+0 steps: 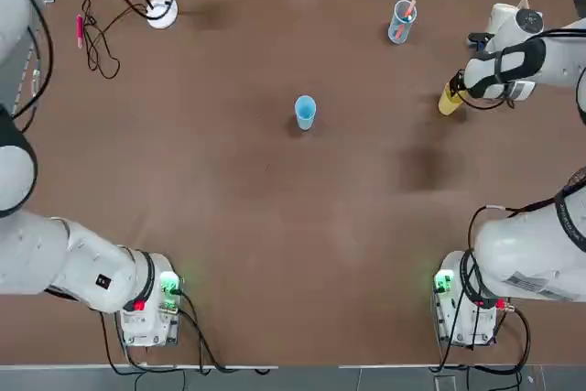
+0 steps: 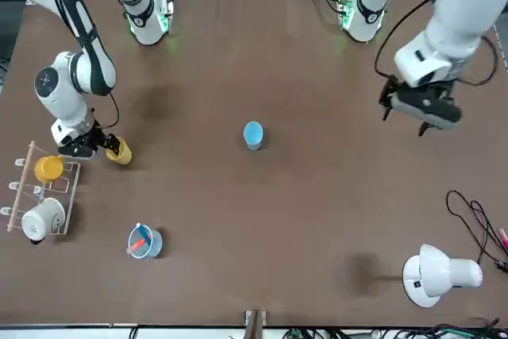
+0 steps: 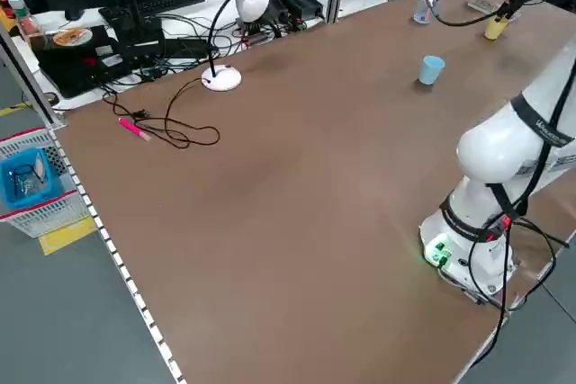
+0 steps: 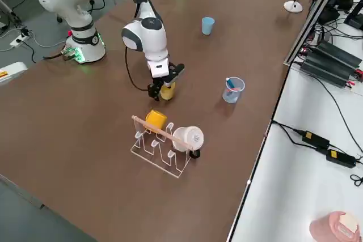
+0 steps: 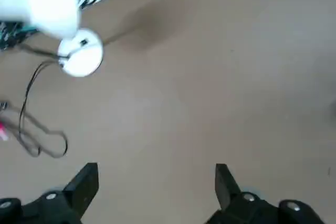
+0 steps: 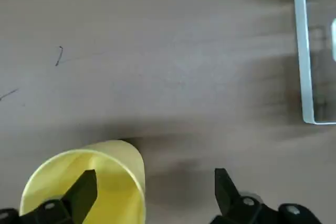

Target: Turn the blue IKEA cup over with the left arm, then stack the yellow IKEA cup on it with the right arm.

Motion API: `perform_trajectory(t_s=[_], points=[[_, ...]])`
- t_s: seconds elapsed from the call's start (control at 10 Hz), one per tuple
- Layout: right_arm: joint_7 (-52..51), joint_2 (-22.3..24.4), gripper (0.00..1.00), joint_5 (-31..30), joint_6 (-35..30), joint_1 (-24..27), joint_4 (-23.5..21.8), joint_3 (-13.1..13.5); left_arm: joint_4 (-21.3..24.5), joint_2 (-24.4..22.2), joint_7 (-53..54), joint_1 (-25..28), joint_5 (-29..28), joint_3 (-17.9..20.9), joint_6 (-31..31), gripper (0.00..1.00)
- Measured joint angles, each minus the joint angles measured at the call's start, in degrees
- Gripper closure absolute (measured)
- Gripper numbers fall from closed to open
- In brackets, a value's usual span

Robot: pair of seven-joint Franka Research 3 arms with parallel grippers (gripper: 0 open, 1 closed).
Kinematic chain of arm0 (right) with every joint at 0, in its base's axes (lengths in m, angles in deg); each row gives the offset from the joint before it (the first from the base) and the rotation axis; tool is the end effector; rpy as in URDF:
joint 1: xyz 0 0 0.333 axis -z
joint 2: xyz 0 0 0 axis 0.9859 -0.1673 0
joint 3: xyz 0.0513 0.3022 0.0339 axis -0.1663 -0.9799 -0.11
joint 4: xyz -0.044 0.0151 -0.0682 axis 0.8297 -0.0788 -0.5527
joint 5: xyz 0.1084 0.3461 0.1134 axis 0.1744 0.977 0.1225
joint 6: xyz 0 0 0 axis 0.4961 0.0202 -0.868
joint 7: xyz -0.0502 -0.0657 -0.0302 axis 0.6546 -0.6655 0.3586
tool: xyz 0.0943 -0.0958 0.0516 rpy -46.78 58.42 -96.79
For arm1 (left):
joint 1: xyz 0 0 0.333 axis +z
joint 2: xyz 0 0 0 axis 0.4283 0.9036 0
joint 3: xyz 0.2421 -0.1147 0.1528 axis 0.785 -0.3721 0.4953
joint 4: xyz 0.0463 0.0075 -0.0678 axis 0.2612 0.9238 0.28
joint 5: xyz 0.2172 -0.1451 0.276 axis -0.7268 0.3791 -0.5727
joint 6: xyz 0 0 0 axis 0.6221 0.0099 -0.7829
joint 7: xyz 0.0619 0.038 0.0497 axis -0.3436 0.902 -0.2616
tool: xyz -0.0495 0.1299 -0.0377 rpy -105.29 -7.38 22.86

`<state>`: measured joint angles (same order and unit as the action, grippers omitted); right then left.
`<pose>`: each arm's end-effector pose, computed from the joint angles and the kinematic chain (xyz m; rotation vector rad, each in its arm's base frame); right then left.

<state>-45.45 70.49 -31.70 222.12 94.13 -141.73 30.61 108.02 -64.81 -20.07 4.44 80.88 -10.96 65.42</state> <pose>0.4857 -0.0866 0.1858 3.1007 -0.1447 0.2018 0.5369 -0.1098 0.5501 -2.9810 0.5942 -0.2609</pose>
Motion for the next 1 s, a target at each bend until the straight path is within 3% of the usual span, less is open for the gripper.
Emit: perform_trajectory(t_s=[0.3, 0.8, 1.0], points=[[0.00, -0.61, 0.15, 0.00, 0.27, -0.01, 0.13, 0.05, -2.99, -2.95, -0.78, 8.26, 5.78, 0.07, -8.60, 0.01], [4.16, -0.62, 0.96, 0.03, -0.22, -0.01, 1.17, 0.07, -7.39, -2.91, -1.38, 10.44, 7.23, -0.30, -9.76, 0.01], [5.08, -0.62, 0.96, 0.03, -1.57, -0.10, 2.30, -0.05, -7.81, -2.89, -1.41, 10.49, 6.99, -0.29, -10.14, 0.01]])
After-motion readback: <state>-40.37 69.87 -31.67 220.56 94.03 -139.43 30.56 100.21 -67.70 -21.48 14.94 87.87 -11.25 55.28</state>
